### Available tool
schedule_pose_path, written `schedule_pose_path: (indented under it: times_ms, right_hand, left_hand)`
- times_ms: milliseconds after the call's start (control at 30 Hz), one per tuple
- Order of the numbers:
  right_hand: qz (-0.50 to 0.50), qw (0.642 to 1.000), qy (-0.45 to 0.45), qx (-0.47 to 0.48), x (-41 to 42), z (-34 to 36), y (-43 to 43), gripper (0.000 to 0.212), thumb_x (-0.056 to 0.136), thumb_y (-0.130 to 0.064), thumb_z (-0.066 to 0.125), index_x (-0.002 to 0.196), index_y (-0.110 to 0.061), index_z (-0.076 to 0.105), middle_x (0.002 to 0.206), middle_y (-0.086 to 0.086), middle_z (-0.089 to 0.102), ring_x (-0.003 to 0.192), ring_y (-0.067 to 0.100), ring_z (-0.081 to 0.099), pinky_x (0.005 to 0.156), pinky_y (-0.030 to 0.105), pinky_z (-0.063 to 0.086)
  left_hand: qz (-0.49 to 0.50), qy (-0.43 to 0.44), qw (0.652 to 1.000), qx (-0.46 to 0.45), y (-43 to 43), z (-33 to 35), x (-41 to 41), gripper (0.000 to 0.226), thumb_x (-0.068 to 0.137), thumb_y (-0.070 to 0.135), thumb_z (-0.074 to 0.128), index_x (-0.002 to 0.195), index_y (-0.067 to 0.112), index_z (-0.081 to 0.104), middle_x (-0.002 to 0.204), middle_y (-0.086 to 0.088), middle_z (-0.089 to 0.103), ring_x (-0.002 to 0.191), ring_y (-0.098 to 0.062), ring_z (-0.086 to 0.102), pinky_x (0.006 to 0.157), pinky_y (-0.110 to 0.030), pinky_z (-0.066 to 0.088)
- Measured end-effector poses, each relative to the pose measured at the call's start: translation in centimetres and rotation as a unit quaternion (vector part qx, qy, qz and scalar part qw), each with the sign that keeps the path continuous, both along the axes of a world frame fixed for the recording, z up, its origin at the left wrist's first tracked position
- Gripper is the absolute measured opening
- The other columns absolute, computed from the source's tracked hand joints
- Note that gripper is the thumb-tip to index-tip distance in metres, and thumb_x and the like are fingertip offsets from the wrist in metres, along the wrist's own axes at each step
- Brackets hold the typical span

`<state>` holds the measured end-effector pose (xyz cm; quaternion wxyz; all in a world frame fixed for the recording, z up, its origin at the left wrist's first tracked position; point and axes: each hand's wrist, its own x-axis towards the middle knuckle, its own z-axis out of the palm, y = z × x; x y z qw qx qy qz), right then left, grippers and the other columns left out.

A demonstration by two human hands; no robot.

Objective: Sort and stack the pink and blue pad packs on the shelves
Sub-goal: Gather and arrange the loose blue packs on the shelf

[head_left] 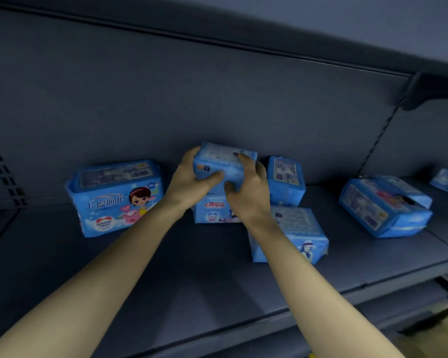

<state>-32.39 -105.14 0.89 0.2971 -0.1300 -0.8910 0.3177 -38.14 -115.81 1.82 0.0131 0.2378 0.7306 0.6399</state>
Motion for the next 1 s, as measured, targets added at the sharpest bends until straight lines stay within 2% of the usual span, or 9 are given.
schedule_pose_path:
  times_ms: [100,200,267,400,500,633,733,833,1000]
  right_hand:
    - [-0.01,1.0,0.005,0.017,-0.2,-0.2,0.3,0.062,0.084,-0.009,0.06,0.14,-0.016,0.035,0.142,0.022,0.029,0.126,0.039,0.037,0.097,0.048,0.043]
    - [-0.031,0.998,0.004,0.059,-0.3,0.3,0.0,0.059,0.085,-0.014,0.061,0.139,-0.011,0.038,0.145,0.023,0.025,0.139,0.037,0.013,0.113,0.047,0.021]
    - [-0.03,0.995,0.023,0.093,-0.2,1.0,-0.7,0.057,0.083,-0.013,0.063,0.136,-0.008,0.042,0.145,0.025,0.026,0.14,0.04,0.008,0.114,0.05,0.013]
    - [-0.005,0.982,0.119,0.146,-0.7,1.8,-3.1,0.051,0.067,-0.002,0.07,0.117,0.0,0.059,0.126,0.033,0.047,0.126,0.056,0.032,0.1,0.062,0.031]
    - [0.047,0.976,0.155,0.147,-1.4,2.3,-5.2,0.048,0.064,-0.004,0.06,0.111,0.001,0.061,0.121,0.032,0.05,0.122,0.054,0.038,0.094,0.06,0.041]
    - [0.108,0.971,0.16,0.144,-2.2,1.9,-7.4,0.043,0.065,-0.001,0.06,0.108,0.003,0.063,0.117,0.03,0.054,0.117,0.051,0.045,0.094,0.05,0.042]
    - [0.136,0.97,0.134,0.149,-3.1,0.9,-9.1,0.045,0.065,0.003,0.065,0.109,0.003,0.062,0.118,0.029,0.053,0.118,0.049,0.045,0.095,0.048,0.042]
    - [0.161,0.975,0.054,0.142,-3.9,-0.1,-10.2,0.049,0.073,-0.002,0.067,0.121,0.0,0.056,0.128,0.026,0.047,0.127,0.043,0.036,0.103,0.046,0.037]
    - [0.167,0.968,-0.11,0.152,-5.0,-1.1,-11.0,0.067,0.087,-0.02,0.059,0.145,-0.019,0.026,0.149,0.013,0.019,0.136,0.032,0.019,0.11,0.036,0.025]
  left_hand:
    - [-0.012,-0.004,1.0,-0.012,0.2,-0.2,-0.2,0.062,0.083,0.01,0.067,0.136,0.018,0.036,0.107,0.008,0.055,0.102,-0.01,0.057,0.084,-0.022,0.048]
    - [-0.011,0.011,0.999,-0.029,-0.2,0.1,-0.2,0.066,0.084,0.012,0.066,0.14,0.018,0.032,0.106,0.015,0.05,0.101,-0.005,0.052,0.083,-0.019,0.044]
    - [0.002,0.039,0.998,-0.049,-0.6,0.4,-0.1,0.068,0.085,0.013,0.065,0.142,0.016,0.028,0.113,0.016,0.044,0.106,-0.001,0.045,0.086,-0.015,0.037]
    - [0.046,0.11,0.989,-0.088,-2.6,0.8,-0.3,0.065,0.086,0.013,0.063,0.142,0.012,0.03,0.136,0.008,0.041,0.127,-0.006,0.037,0.094,-0.011,0.028]
    - [0.098,0.157,0.974,-0.132,-5.1,1.0,-0.5,0.062,0.084,0.012,0.063,0.14,0.011,0.036,0.14,-0.003,0.044,0.129,-0.016,0.04,0.093,-0.013,0.028]
    - [0.168,0.189,0.953,-0.167,-8.3,1.2,-0.6,0.062,0.081,0.011,0.065,0.138,0.011,0.039,0.137,-0.007,0.047,0.125,-0.021,0.045,0.087,-0.008,0.025]
    - [0.198,0.178,0.945,-0.189,-10.9,0.9,-0.7,0.064,0.081,0.011,0.065,0.139,0.012,0.038,0.138,-0.008,0.045,0.126,-0.022,0.043,0.086,-0.008,0.024]
    - [0.208,0.158,0.939,-0.223,-13.1,0.3,-0.9,0.065,0.082,0.013,0.065,0.141,0.012,0.035,0.141,-0.011,0.04,0.13,-0.024,0.037,0.097,-0.021,0.029]
    - [0.215,0.101,0.931,-0.279,-15.8,-1.6,-1.6,0.073,0.08,0.019,0.068,0.142,0.015,0.031,0.143,-0.013,0.032,0.131,-0.031,0.032,0.105,-0.037,0.031]
